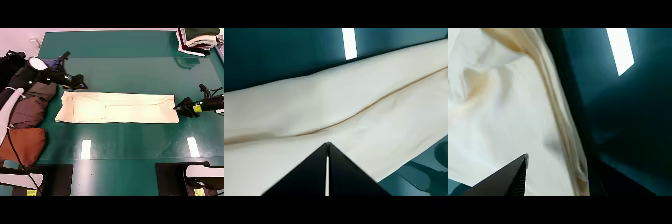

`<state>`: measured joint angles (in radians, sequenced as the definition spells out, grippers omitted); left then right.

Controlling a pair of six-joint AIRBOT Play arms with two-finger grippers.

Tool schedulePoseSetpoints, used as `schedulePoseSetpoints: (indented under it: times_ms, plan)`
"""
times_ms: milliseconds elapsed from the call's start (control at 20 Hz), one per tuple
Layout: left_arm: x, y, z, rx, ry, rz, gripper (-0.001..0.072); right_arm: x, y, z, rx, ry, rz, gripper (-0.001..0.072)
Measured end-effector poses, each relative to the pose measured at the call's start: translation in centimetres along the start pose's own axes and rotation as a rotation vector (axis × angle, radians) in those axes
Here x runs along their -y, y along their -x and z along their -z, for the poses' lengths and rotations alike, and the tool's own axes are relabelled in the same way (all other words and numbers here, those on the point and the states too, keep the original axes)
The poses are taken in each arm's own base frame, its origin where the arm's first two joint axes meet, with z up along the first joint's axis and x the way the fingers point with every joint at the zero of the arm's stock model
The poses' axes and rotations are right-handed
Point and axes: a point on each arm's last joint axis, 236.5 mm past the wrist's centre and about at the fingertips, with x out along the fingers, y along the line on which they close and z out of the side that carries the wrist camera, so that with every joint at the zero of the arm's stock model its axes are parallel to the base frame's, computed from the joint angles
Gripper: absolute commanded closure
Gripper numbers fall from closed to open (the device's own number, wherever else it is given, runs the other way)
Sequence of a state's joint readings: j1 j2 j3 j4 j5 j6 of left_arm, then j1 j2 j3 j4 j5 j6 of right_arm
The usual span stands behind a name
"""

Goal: Fold the shirts.

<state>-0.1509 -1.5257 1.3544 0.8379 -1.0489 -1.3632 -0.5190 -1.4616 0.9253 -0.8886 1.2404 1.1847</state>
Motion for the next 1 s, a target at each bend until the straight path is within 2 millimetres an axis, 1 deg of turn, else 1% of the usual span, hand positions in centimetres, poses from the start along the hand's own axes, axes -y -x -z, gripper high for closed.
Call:
schedulePoseSetpoints:
  times_ms: [100, 150, 200, 250, 300, 400, 500, 600, 700, 850, 1000]
  plan:
    - [1.9, -1.9, 0.5, -0.005, -0.017, 0.012, 0.0687, -0.8, -1.2, 0.2, 0.004, 0.024, -0.012, 0.0369]
    - [2.8, -3.0, 0.9, -0.008, -0.027, 0.017, 0.0688, -1.3, -1.6, 0.1, 0.006, 0.046, -0.013, 0.0474]
    - [3.6, -4.0, 1.3, -0.013, -0.034, 0.021, 0.0688, -1.7, -2.0, 0.1, 0.003, 0.066, -0.009, 0.0607]
    - [4.3, -5.1, 1.8, -0.022, -0.044, 0.026, 0.0688, -2.1, -2.3, 0.2, -0.004, 0.093, 0.001, 0.0698]
    - [5.0, -6.1, 2.3, -0.035, -0.052, 0.031, 0.0688, -2.8, -2.4, 0.1, -0.009, 0.116, -0.001, 0.0698]
    - [6.2, -8.0, 3.2, -0.059, -0.069, 0.04, 0.0688, -5.1, -1.8, 0.0, -0.015, 0.179, -0.024, 0.0698]
    - [7.2, -9.7, 3.9, -0.077, -0.082, 0.047, 0.0688, -8.3, -0.1, -0.6, 0.013, 0.268, -0.04, 0.0698]
    - [7.8, -11.2, 4.5, -0.096, -0.094, 0.051, 0.0688, -12.4, 2.5, -1.1, 0.07, 0.357, -0.051, 0.0698]
    - [8.2, -12.5, 5.0, -0.116, -0.102, 0.053, 0.0688, -16.7, 5.1, -1.1, 0.132, 0.437, -0.068, 0.0698]
    - [8.1, -14.3, 5.8, -0.145, -0.103, 0.05, 0.0688, -23.3, 8.6, 0.2, 0.209, 0.556, -0.105, 0.0698]
    - [7.8, -15.4, 6.3, -0.16, -0.099, 0.046, 0.0688, -29.2, 10.7, 2.4, 0.248, 0.666, -0.155, 0.0698]
